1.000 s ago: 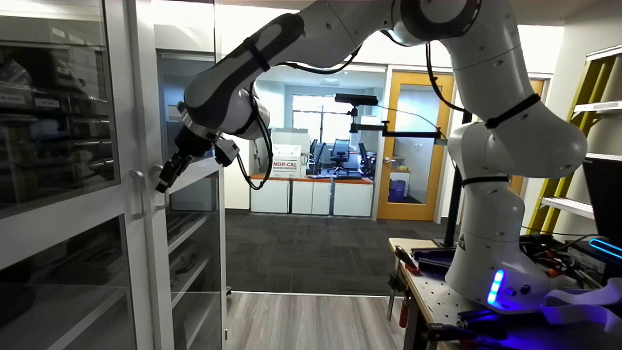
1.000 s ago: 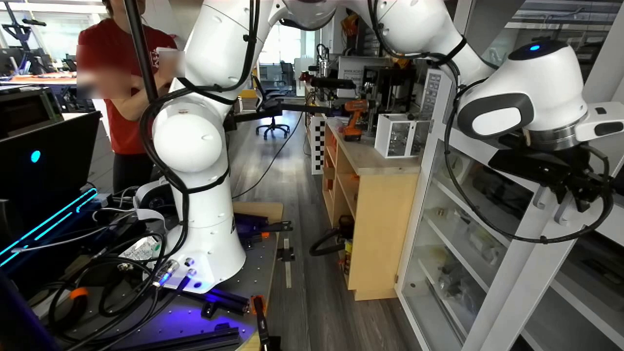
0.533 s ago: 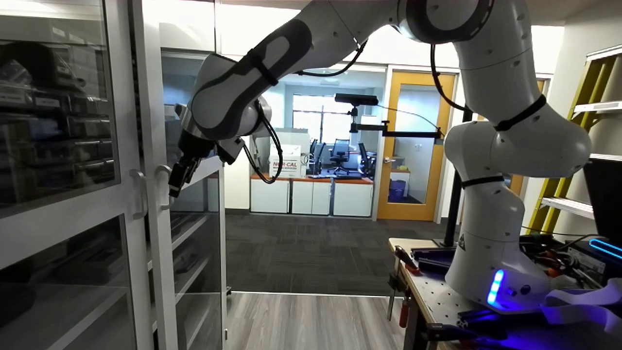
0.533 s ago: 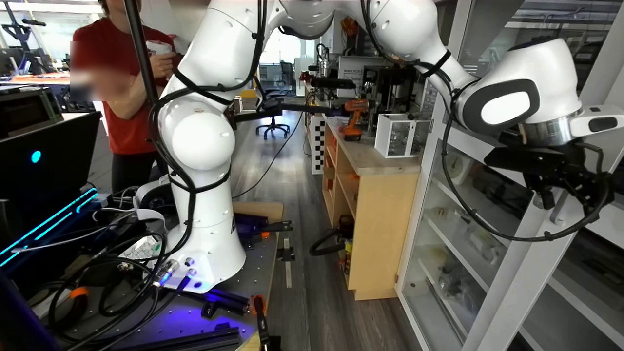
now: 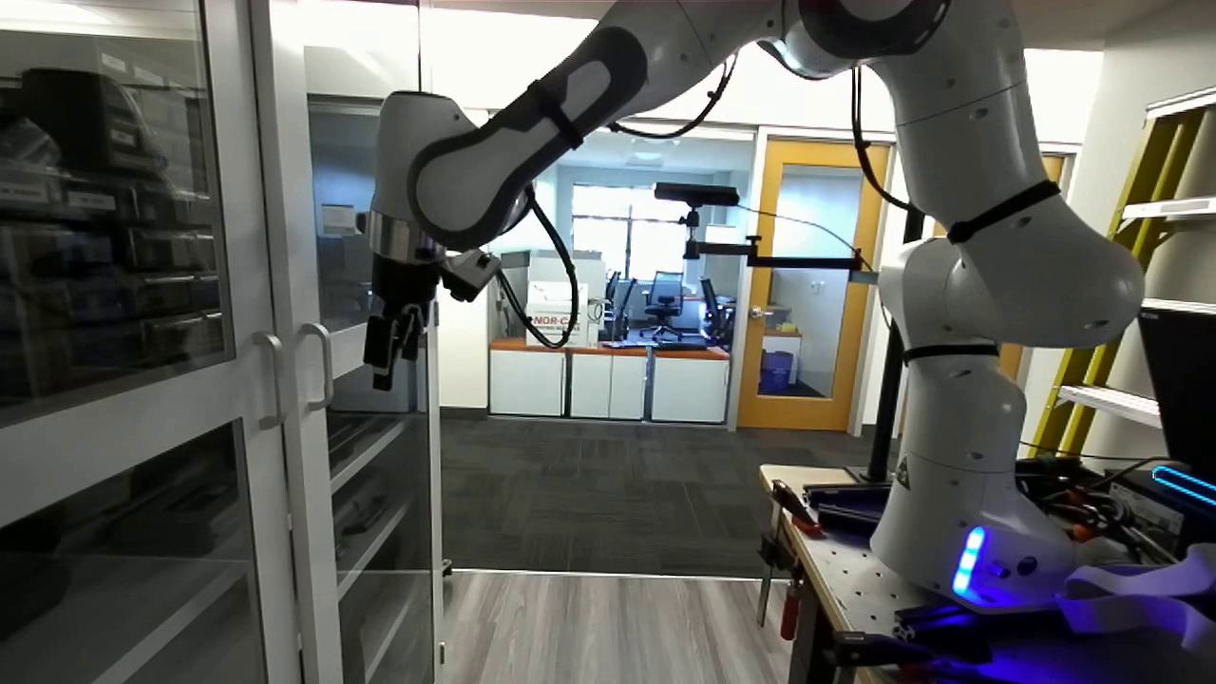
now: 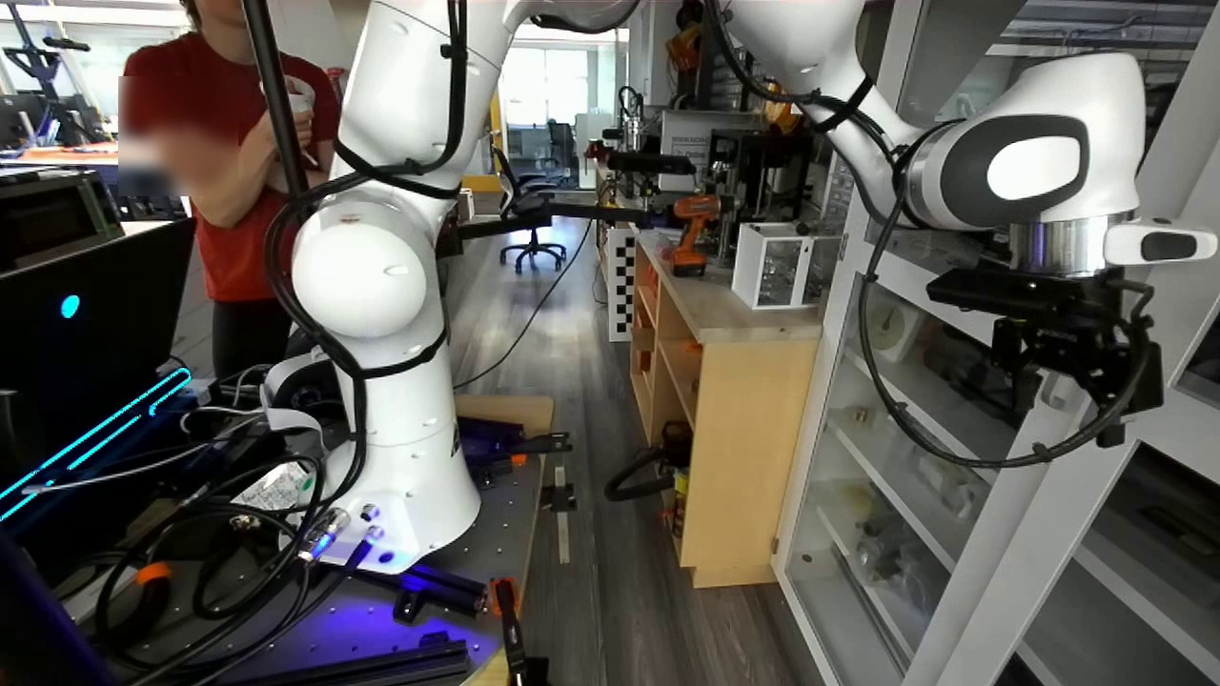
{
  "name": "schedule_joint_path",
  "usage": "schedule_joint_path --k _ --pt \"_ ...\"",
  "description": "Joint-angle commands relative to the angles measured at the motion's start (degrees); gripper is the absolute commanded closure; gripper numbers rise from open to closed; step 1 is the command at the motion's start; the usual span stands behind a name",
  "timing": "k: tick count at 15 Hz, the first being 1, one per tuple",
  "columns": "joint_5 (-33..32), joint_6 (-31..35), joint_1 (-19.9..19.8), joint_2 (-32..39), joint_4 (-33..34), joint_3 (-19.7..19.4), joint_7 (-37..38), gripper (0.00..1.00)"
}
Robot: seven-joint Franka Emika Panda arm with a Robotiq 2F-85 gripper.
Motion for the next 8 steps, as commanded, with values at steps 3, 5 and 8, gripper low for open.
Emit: schedule_joint_path --k 3,5,8 --pt "-0.69 -9.66 -10.81 -6.58 -2.57 10.51 5.09 0.0" --pt "-0.57 -11.02 -12.74 -7.38 -3.0 12.06 6.17 0.0" --pt "-1.6 -9.29 -14.47 -4.28 -0.17 14.01 4.72 0.0"
